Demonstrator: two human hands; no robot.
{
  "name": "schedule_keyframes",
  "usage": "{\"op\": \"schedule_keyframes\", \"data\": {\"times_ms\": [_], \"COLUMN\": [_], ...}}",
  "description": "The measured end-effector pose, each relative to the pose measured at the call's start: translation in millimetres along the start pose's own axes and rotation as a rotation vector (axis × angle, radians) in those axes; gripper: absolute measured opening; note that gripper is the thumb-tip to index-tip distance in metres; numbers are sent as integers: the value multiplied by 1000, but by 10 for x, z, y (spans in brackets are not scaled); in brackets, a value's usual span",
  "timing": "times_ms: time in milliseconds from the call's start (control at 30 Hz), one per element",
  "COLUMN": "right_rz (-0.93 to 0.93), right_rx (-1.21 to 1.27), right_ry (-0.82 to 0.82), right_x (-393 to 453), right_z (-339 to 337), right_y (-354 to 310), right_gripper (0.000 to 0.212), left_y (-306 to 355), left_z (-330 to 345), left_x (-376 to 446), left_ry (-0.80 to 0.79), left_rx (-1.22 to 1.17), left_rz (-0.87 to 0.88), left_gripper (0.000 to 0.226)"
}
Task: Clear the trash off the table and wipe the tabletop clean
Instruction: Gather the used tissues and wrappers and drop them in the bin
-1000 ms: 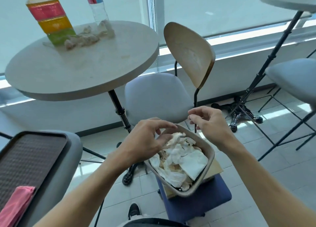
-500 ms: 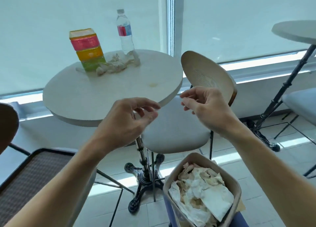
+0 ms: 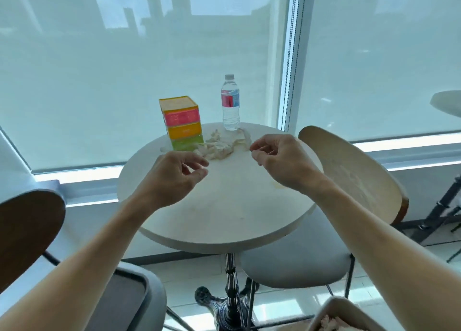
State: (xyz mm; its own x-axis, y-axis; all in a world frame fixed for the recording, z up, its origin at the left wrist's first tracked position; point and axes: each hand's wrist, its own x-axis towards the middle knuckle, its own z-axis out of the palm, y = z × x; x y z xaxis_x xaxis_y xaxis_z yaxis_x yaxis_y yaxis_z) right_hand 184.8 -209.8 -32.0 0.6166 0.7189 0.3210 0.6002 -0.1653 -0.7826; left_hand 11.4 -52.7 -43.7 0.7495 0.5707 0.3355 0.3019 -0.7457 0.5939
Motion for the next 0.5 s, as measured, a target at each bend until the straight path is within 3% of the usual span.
{"op": "schedule_keyframes", "data": {"times_ms": [167, 367, 500], "right_rz": [17, 53, 88], "right_rx": [-59, -144, -196], "right_ry": [-71, -88, -86], "right_x": [338, 606, 697], "right_z": [353, 705, 822], "right_y": [-84, -80, -56], "right_gripper": [15, 18, 19], "left_y": [-446, -718, -774], "left_z": [8, 204, 280], "left_x": [507, 922, 990], "left_ry": [7, -97, -123], "left_rx": [115, 232, 261], "left_rz": [-63, -46, -8], "left_gripper": [19, 37, 31]}}
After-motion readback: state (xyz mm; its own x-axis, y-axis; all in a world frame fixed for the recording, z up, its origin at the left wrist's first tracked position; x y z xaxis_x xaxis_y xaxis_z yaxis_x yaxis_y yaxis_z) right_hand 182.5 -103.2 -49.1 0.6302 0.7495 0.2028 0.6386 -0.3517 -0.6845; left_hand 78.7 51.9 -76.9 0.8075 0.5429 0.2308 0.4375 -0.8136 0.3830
